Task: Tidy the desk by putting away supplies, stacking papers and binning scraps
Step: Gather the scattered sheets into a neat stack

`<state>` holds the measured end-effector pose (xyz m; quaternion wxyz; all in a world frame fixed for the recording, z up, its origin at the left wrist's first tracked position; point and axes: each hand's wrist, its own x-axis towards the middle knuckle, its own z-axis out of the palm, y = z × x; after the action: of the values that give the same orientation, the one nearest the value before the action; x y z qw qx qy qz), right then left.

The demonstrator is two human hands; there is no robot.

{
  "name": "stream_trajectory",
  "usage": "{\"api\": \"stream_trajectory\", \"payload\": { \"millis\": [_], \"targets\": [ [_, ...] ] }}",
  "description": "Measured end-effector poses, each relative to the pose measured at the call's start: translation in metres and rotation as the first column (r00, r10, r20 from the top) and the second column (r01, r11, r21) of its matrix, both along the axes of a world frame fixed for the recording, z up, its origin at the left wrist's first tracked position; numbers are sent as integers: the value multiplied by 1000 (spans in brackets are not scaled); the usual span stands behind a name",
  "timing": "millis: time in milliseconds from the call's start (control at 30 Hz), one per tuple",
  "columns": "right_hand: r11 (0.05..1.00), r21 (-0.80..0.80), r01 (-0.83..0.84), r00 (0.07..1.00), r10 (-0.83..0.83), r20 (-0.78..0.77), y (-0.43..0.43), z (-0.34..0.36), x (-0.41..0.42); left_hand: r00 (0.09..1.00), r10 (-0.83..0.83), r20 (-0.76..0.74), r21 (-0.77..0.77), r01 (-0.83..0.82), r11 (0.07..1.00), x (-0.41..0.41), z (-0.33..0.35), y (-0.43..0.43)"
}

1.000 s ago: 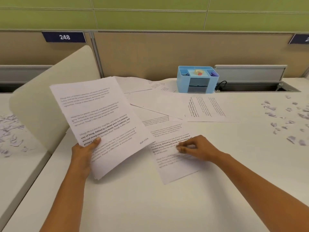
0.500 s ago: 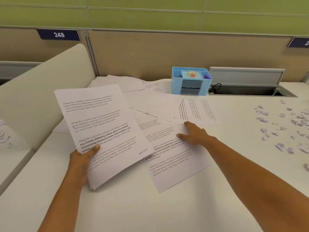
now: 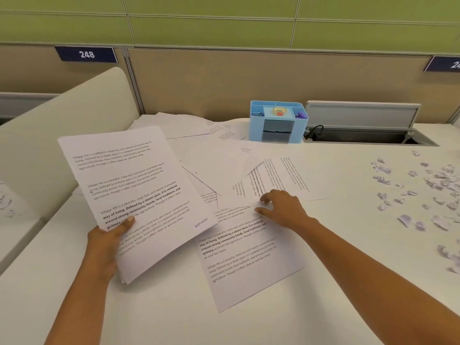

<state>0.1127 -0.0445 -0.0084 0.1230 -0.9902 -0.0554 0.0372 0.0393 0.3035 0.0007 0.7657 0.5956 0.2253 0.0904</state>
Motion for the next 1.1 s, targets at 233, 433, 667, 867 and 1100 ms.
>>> {"api": "stream_trajectory", "payload": {
  "millis": [233, 433, 667, 867, 1100],
  "targets": [
    [996, -33, -88, 994, 86, -71, 11, -2, 11, 1000, 27, 8, 8, -27, 1000, -8, 2, -4],
    [952, -203, -227, 971, 237, 24, 15, 3, 23, 1000, 18, 4, 15, -18, 1000, -10, 2, -6],
    [967, -147, -208, 957, 232, 172, 11, -8, 18, 1000, -3, 9, 28, 3, 1000, -7, 6, -12],
    [976, 28, -214, 953, 203, 225, -3, -6, 18, 1000, 6, 14, 44, -7, 999, -2, 13, -12],
    [971, 32, -236, 911, 210, 356, -43, -5, 1, 1000, 5, 19, 18, -6, 1000, 2, 17, -17]
  ]
}}
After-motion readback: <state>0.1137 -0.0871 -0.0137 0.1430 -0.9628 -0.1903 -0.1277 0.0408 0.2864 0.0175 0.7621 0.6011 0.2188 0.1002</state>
